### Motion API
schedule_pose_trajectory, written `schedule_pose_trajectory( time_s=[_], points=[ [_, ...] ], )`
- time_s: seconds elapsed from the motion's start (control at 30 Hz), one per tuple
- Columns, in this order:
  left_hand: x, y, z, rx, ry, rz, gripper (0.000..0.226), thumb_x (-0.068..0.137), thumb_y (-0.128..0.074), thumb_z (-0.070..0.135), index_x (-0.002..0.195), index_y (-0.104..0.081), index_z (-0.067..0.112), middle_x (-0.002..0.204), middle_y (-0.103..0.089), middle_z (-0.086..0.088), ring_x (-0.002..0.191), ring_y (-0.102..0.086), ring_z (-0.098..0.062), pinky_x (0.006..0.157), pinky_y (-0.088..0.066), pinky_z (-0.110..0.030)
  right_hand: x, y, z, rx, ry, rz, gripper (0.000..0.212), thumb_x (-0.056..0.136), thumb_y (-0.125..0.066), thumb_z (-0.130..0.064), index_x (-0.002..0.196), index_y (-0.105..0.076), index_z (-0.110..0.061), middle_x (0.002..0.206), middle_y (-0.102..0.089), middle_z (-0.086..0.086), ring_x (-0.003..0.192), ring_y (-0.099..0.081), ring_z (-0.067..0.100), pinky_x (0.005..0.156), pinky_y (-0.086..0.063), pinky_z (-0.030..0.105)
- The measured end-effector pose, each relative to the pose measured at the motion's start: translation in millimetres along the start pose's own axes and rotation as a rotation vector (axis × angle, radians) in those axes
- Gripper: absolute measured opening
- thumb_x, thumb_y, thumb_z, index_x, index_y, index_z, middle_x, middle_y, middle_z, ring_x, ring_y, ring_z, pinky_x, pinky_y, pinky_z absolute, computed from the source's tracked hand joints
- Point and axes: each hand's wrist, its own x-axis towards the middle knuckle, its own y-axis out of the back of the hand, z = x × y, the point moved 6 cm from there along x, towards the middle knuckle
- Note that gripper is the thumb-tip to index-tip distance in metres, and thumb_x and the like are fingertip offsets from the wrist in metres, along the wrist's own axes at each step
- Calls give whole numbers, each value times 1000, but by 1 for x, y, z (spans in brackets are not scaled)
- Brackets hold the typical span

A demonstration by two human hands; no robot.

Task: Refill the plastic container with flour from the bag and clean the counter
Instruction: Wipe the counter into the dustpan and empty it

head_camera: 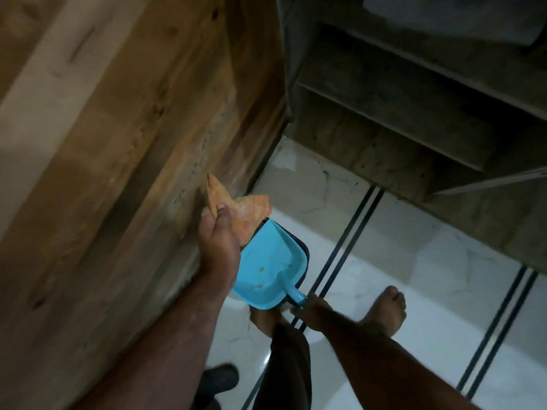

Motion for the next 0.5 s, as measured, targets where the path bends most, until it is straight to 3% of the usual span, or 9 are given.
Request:
schedule_pose_trajectory(
  time_s=[0.13, 0.23, 0.3, 0.37, 0.43, 0.5],
  points=[
    [-2, -3, 5, 23, 31, 5, 47, 113, -44, 45, 156, -40, 27, 138, -56, -2, 122, -63, -28, 110, -52, -48, -6, 2, 12, -144, -107, 33, 88, 76, -84, -56, 149, -46, -22, 138, -58, 4, 123, -60, 25, 108, -50, 49],
    [-20, -5, 24, 14, 60, 4, 44, 113, -47, 44, 153, -47, 27, 144, -61, -9, 127, -65, -34, 114, -50, -57, -34, 30, 5, -157, -100, 130, 88, 80, -83, -55, 150, -45, -19, 143, -57, 7, 127, -59, 27, 110, -50, 49],
    [-38, -13, 43, -5, 83, -50, 33, 110, -53, 41, 140, -56, 28, 137, -67, -9, 122, -69, -33, 110, -52, -61, -70, 67, -12, 117, -32, 209, 73, 89, -77, -57, 144, -54, -15, 139, -63, 9, 125, -64, 29, 106, -55, 46],
    [-65, -28, 69, -27, 131, -141, 37, 101, -62, 42, 136, -62, 30, 133, -71, -10, 119, -71, -35, 107, -53, -66, -127, 117, -40, 609, 120, 252, 43, 99, -66, -56, 116, -69, -16, 117, -71, 8, 114, -68, 30, 100, -57, 46],
    [-102, -52, 109, -117, 148, -261, 37, 100, -63, 40, 136, -64, 29, 132, -73, -15, 121, -71, -39, 108, -51, -68, -209, 177, -83, 1029, 348, 105, 46, 104, -51, -62, 98, -70, -21, 101, -70, 3, 99, -65, 24, 90, -54, 38],
    [-149, -82, 163, -215, 137, -393, 38, 107, -56, 43, 141, -62, 25, 136, -71, -18, 125, -69, -39, 106, -55, -64, -305, 242, -116, 1136, 614, -53, 63, 108, -33, -66, 118, -72, -18, 111, -73, 4, 105, -65, 26, 101, -51, 37]
  ],
)
